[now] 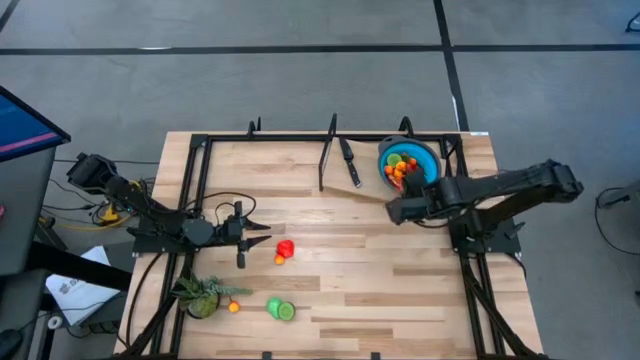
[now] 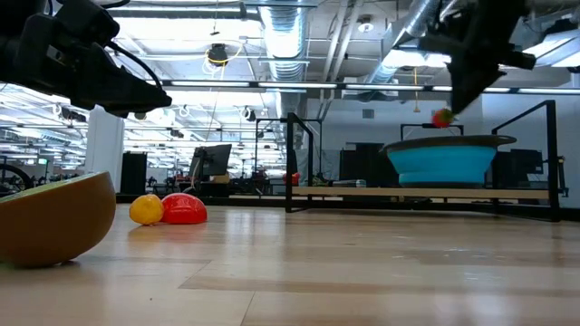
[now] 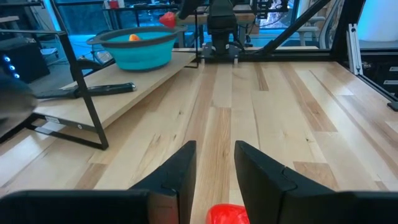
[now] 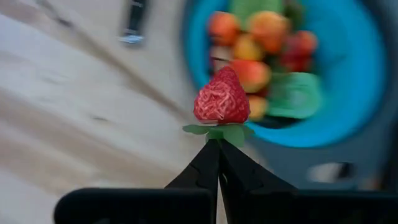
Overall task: Pick & Place Fruit
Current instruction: Put the red strawberry into the blue colander, then put the half red apple into the blue colander
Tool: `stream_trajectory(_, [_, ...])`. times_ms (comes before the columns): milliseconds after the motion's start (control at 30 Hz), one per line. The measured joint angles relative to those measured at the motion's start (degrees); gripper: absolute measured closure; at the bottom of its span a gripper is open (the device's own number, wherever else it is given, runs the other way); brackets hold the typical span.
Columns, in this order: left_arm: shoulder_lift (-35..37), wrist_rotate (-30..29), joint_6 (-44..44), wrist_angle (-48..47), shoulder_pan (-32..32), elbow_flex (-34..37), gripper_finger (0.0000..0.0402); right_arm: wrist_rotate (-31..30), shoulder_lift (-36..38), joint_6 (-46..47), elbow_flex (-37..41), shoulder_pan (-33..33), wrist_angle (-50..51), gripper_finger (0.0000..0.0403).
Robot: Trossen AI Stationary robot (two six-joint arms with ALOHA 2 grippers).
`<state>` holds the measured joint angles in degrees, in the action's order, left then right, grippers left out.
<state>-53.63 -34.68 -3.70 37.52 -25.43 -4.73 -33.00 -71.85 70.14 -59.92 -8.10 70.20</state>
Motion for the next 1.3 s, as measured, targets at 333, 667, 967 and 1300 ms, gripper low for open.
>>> stream_trajectory(333, [0.0,0.0,0.0,0.0,0.0,0.0,0.0298,0.0,-0.6,-16.8,0.1,11.4,4.8,0.0398])
stream_trajectory(667, [0.0,0.0,0.0,0.0,0.0,0.0,0.0298,0.0,-0.6,-24.1,0.1,18.5,4.6,0.0261])
stream_trajectory(967, [0.0,0.0,-0.2,0.0,0.0,0.0,0.0298,8.6,-0.6,-34.9,0.1,13.2,-10.0,0.0245])
stream_trajectory(1300, [0.0,0.0,-7.6,0.1,0.0,0.0,0.0298,9.8,-0.6,-47.4,0.1,4.8,-37.2,0.0286])
